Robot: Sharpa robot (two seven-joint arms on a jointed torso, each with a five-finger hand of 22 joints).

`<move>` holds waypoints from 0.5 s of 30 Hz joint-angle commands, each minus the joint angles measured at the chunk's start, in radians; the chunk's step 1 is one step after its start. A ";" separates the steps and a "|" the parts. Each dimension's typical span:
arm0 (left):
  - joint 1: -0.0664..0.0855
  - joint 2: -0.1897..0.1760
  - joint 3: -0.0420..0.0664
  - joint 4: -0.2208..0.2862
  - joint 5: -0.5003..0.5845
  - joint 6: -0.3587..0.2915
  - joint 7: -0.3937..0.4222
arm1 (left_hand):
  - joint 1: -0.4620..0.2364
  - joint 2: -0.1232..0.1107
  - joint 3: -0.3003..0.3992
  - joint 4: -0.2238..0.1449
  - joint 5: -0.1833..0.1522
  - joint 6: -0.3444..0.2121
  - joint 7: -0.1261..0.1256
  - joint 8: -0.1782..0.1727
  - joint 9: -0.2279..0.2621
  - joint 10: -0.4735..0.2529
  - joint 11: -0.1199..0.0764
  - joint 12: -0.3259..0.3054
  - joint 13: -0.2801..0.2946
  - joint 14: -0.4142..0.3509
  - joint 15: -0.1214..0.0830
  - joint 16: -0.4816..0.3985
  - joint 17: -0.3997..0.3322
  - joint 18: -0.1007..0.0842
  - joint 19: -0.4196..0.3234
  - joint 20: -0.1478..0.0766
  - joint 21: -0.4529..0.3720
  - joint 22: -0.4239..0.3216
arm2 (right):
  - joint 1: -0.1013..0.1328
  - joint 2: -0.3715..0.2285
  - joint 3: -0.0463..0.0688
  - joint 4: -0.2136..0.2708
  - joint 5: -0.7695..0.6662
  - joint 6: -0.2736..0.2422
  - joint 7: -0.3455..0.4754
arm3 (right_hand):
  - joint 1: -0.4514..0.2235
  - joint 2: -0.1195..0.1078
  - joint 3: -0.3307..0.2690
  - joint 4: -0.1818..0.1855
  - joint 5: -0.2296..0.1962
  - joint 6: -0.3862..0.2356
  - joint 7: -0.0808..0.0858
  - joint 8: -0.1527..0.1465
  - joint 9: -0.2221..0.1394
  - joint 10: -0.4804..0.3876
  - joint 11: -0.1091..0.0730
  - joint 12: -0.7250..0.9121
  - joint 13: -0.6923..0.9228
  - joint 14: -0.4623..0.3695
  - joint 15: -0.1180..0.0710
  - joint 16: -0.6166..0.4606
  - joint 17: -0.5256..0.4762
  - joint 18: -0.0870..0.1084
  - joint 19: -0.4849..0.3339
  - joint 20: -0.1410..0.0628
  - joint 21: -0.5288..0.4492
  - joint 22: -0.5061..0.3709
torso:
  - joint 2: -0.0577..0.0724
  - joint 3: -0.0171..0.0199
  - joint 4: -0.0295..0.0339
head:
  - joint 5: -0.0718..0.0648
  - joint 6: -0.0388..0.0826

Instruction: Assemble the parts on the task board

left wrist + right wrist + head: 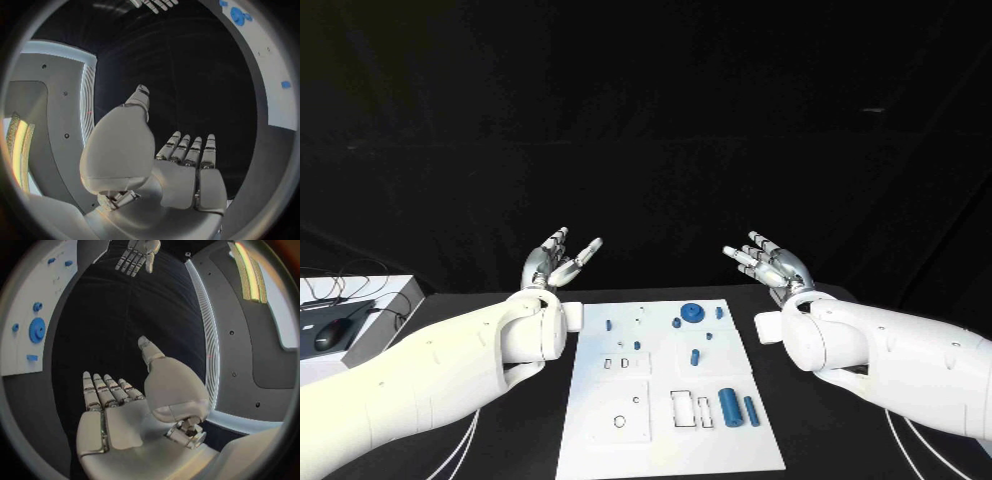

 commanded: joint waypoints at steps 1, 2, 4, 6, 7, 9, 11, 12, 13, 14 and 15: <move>0.006 0.018 0.005 -0.041 -0.038 0.090 -0.013 | 0.055 0.000 0.008 0.013 0.007 0.027 0.004 0.006 0.002 0.027 0.007 0.006 0.002 0.017 0.010 0.007 0.003 0.014 0.006 0.012 0.007 0.002 | 0.019 0.004 -0.011 -0.040 -0.073 0.211 -0.066 | 0.054 0.005 0.003 -0.015 0.013 0.019 0.161 0.007 0.002 0.025 0.015 0.008 0.003 0.026 0.014 0.008 0.003 0.027 0.016 0.014 0.017 0.003 | 0.000 -0.0001 0.0000 | 0.000 0.000; 0.007 0.022 0.007 -0.051 -0.040 0.095 -0.014 | 0.054 0.003 0.010 0.013 0.007 0.030 0.006 0.006 0.003 0.031 0.010 0.006 0.003 0.021 0.011 0.008 0.003 0.013 0.006 0.013 0.007 0.002 | 0.024 0.005 -0.014 -0.051 -0.078 0.230 -0.072 | 0.056 0.005 0.003 -0.017 0.013 0.023 0.161 0.007 0.003 0.032 0.014 0.008 0.004 0.035 0.013 0.009 0.004 0.029 0.020 0.014 0.020 0.004 | 0.000 -0.0001 0.0000 | 0.000 0.000; 0.008 0.027 0.009 -0.061 -0.042 0.099 -0.015 | 0.053 0.010 0.015 0.012 0.008 0.042 0.026 0.007 0.004 0.055 0.037 0.008 0.004 0.035 0.023 0.009 0.004 0.011 0.008 0.017 0.008 0.002 | 0.032 0.006 -0.020 -0.067 -0.086 0.257 -0.081 | 0.066 0.004 0.005 -0.024 0.013 0.039 0.160 0.009 0.004 0.058 0.011 0.010 0.005 0.064 0.009 0.010 0.005 0.035 0.032 0.012 0.027 0.005 | 0.000 -0.0001 0.0000 | 0.000 0.000; 0.009 0.028 0.009 -0.065 -0.042 0.101 -0.015 | 0.049 0.018 0.019 0.010 0.007 0.065 0.050 0.009 0.005 0.097 0.068 0.010 0.007 0.056 0.034 0.011 0.006 0.009 0.025 0.024 0.013 0.004 | 0.038 0.006 -0.025 -0.080 -0.092 0.278 -0.088 | 0.089 0.000 0.008 -0.036 0.012 0.081 0.154 0.012 0.007 0.108 0.004 0.012 0.008 0.124 0.001 0.013 0.009 0.045 0.055 0.010 0.039 0.007 | 0.000 -0.0001 0.0000 | 0.000 0.000; 0.009 0.028 0.009 -0.065 -0.042 0.101 -0.015 | 0.047 0.028 0.025 0.007 0.007 0.082 0.059 0.010 0.006 0.126 0.078 0.012 0.008 0.087 0.044 0.014 0.008 0.009 0.046 0.027 0.019 0.007 | 0.040 0.007 -0.026 -0.084 -0.094 0.286 -0.090 | 0.105 -0.004 0.009 -0.044 0.008 0.117 0.148 0.014 0.010 0.147 -0.003 0.014 0.011 0.179 -0.007 0.015 0.012 0.052 0.077 0.006 0.051 0.009 | 0.000 -0.0001 0.0000 | 0.000 0.000; 0.009 0.028 0.009 -0.065 -0.042 0.101 -0.015 | 0.039 0.064 0.035 -0.011 0.009 0.144 0.074 0.015 0.010 0.253 0.109 0.024 0.017 0.239 0.071 0.034 0.018 0.014 0.159 0.040 0.055 0.024 | 0.043 0.007 -0.028 -0.089 -0.096 0.294 -0.093 | 0.137 -0.009 0.011 -0.060 0.000 0.222 0.109 0.023 0.016 0.262 -0.026 0.019 0.017 0.352 -0.033 0.028 0.020 0.072 0.182 -0.009 0.104 0.020 | 0.000 -0.0001 0.0000 | 0.000 0.000; -0.003 0.005 0.008 -0.047 -0.084 0.157 -0.018 | 0.020 0.093 0.031 -0.048 0.003 0.222 0.085 0.018 0.012 0.363 0.119 0.018 0.016 0.331 0.061 0.030 0.019 0.022 0.315 0.041 0.103 0.043 | 0.030 -0.011 -0.029 -0.098 -0.301 0.210 -0.005 | 0.162 -0.015 0.013 -0.073 -0.002 0.305 0.101 0.028 0.021 0.392 -0.045 0.025 0.021 0.530 -0.058 0.037 0.027 0.088 0.336 -0.026 0.178 0.034 | 0.001 -0.0014 0.0009 | 0.000 -0.035; -0.004 0.001 0.008 -0.045 -0.091 0.175 -0.026 | 0.014 0.098 0.029 -0.057 0.006 0.270 0.088 0.026 0.017 0.410 0.114 0.034 0.022 0.419 0.049 0.043 0.029 0.034 0.421 0.034 0.136 0.058 | 0.029 -0.011 -0.029 -0.098 -0.335 0.195 -0.002 | 0.178 -0.014 0.017 -0.081 0.001 0.388 0.100 0.037 0.027 0.498 -0.059 0.036 0.025 0.642 -0.073 0.044 0.032 0.093 0.435 -0.038 0.221 0.042 | 0.000 -0.0012 0.0020 | 0.001 -0.038; -0.004 -0.002 0.008 -0.043 -0.098 0.190 -0.032 | 0.002 0.109 0.022 -0.069 0.006 0.319 0.090 0.030 0.020 0.487 0.101 0.035 0.025 0.597 0.031 0.071 0.042 0.055 0.541 0.026 0.181 0.076 | 0.028 -0.011 -0.029 -0.098 -0.368 0.182 0.000 | 0.189 -0.016 0.022 -0.091 0.001 0.457 0.102 0.042 0.029 0.572 -0.067 0.033 0.027 0.720 -0.082 0.044 0.035 0.091 0.470 -0.047 0.229 0.041 | 0.000 -0.0009 0.0020 | 0.002 -0.039; -0.005 -0.007 0.008 -0.039 -0.108 0.209 -0.039 | -0.012 0.120 0.011 -0.080 0.004 0.358 0.093 0.032 0.020 0.569 0.089 0.036 0.027 0.731 0.014 0.093 0.048 0.072 0.591 0.018 0.205 0.083 | 0.026 -0.011 -0.029 -0.098 -0.415 0.166 0.000 | 0.217 -0.031 0.029 -0.116 -0.001 0.550 0.095 0.053 0.035 0.697 -0.082 0.046 0.036 0.802 -0.101 0.057 0.040 0.096 0.506 -0.060 0.242 0.045 | 0.001 -0.0008 0.0016 | 0.001 -0.040; -0.005 -0.012 0.008 -0.035 -0.119 0.226 -0.044 | -0.023 0.127 0.000 -0.091 0.007 0.399 0.090 0.034 0.023 0.658 0.077 0.042 0.034 0.789 0.000 0.104 0.050 0.082 0.626 0.012 0.221 0.086 | 0.025 -0.010 -0.028 -0.098 -0.465 0.152 -0.002 | 0.222 -0.038 0.034 -0.127 0.004 0.600 0.087 0.048 0.034 0.765 -0.090 0.038 0.036 0.836 -0.112 0.051 0.037 0.092 0.537 -0.074 0.249 0.045 | 0.002 -0.0010 0.0007 | 0.001 -0.042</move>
